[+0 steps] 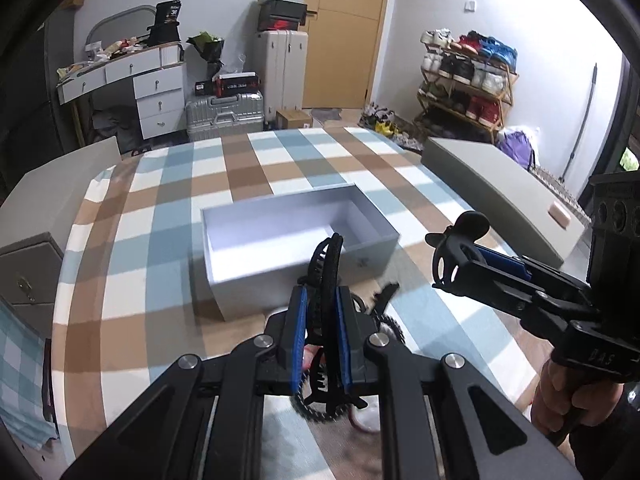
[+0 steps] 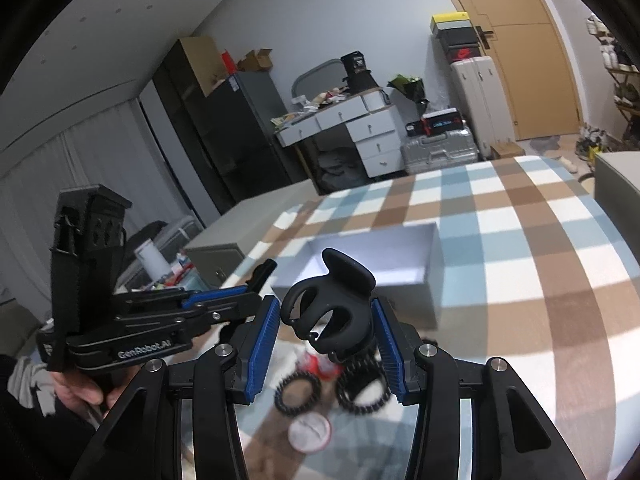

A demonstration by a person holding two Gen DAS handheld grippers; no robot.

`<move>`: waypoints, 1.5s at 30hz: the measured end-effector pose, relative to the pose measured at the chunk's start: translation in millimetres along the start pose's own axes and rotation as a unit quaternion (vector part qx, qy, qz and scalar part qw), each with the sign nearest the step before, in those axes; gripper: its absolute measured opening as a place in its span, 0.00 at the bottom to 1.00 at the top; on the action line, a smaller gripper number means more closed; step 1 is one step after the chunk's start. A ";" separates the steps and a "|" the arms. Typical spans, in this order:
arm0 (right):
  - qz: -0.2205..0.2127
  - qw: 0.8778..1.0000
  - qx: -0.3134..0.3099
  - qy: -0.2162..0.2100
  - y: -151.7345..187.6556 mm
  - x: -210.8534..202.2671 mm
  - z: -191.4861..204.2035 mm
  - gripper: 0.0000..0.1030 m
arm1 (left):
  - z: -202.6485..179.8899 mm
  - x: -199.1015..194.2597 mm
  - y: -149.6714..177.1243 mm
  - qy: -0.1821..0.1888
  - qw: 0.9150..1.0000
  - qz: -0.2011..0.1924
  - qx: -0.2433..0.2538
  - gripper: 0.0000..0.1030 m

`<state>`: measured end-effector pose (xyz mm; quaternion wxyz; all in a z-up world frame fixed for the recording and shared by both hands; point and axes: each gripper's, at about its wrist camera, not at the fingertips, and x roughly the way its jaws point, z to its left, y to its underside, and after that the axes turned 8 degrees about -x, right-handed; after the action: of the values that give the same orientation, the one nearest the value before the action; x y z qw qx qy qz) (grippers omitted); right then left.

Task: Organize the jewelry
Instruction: 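Carry the claw clip into the grey box with the right gripper while the left carries a clip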

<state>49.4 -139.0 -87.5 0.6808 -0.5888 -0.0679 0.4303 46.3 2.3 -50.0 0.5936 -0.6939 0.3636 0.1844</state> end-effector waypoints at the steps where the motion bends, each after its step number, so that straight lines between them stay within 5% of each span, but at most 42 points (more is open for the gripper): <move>1: -0.002 1.000 -0.001 -0.002 -4.2 3.1 -0.2 0.45 | 2.1 1.6 -2.8 0.001 1.000 0.000 -0.001 0.09; 17: -0.005 1.000 -0.008 -0.026 -51.9 57.5 -25.9 0.45 | 21.1 38.6 -50.0 0.022 1.000 0.016 0.005 0.09; 45: 0.082 0.996 -0.016 0.000 -38.7 115.9 -57.5 0.45 | 18.5 90.1 -59.2 0.061 0.995 0.083 0.009 0.09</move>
<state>175.3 -102.1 -119.3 0.6334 -0.6033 -0.0262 0.4838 152.5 -3.9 -75.4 0.5593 -0.6659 0.4571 0.1867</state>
